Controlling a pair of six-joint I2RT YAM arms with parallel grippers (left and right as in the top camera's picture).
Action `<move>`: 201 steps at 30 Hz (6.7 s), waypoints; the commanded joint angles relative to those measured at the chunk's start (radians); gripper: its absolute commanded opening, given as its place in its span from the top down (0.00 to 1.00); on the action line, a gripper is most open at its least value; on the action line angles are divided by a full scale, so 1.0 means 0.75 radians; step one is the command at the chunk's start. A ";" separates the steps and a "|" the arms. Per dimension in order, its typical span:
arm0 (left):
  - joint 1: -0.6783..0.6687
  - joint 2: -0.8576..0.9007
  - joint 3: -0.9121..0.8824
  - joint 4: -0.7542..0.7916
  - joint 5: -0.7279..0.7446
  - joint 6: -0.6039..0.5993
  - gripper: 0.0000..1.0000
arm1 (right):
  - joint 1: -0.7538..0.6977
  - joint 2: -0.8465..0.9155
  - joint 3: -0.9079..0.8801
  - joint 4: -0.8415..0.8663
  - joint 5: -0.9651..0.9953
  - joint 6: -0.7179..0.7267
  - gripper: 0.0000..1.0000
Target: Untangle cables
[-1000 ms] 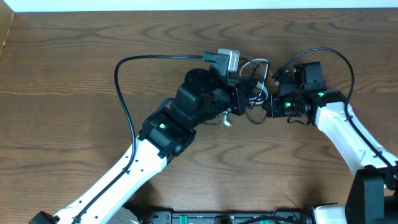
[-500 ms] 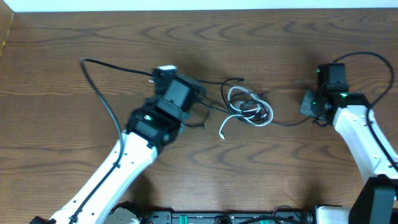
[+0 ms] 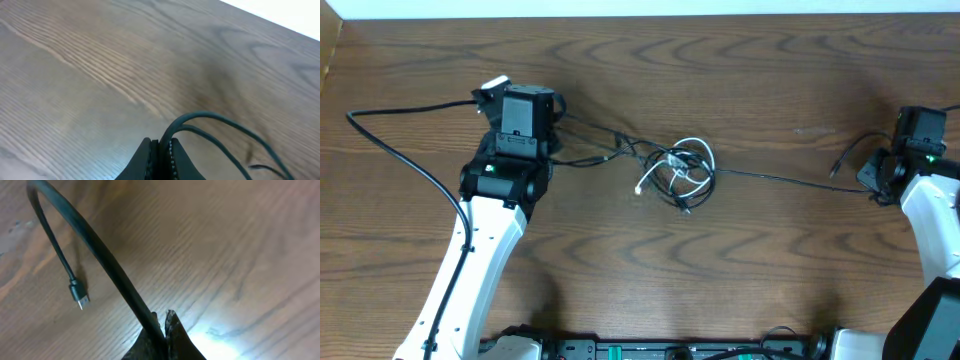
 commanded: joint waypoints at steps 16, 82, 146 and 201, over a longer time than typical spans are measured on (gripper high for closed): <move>0.007 0.076 0.017 0.128 1.204 0.046 0.92 | 0.155 -0.021 0.041 0.319 -1.295 -0.482 0.18; 0.199 0.138 -0.005 -0.161 0.267 -0.064 0.92 | -0.116 -0.257 0.377 0.055 0.096 -0.018 0.99; -0.027 0.138 -0.116 -0.151 0.746 0.043 0.92 | 1.044 0.542 0.373 0.459 -0.868 -0.656 0.81; -0.027 0.138 -0.116 -0.148 0.746 0.043 0.92 | 0.851 0.538 0.351 0.270 -0.333 0.449 0.99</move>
